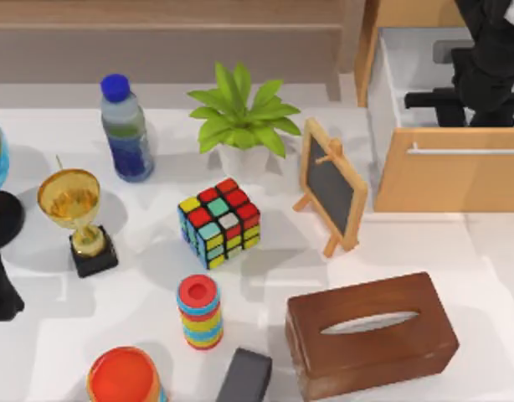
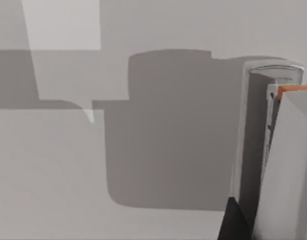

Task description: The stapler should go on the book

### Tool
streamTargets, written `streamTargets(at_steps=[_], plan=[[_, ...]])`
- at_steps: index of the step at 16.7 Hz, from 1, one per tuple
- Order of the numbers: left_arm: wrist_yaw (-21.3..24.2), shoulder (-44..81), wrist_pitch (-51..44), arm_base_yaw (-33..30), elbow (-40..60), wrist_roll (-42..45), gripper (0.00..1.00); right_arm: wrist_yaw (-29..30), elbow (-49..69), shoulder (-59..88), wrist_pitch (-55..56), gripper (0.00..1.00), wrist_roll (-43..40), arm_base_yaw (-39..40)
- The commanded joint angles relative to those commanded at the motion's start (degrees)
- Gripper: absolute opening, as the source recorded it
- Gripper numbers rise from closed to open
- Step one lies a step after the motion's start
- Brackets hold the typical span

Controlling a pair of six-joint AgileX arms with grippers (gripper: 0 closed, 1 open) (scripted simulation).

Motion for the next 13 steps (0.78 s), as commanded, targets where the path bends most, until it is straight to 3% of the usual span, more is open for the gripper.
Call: streamTargets(at_steps=[6,13], plan=[[0.0,0.0,0.0,0.0,0.0,0.0,1.00,0.6,-0.6,-2.9,-1.1,0.00,-2.8,0.4],[0.0,0.0,0.0,0.0,0.0,0.0,1.00,3.6,-6.4,-20.5,-3.9,0.00,-20.5,-2.6]])
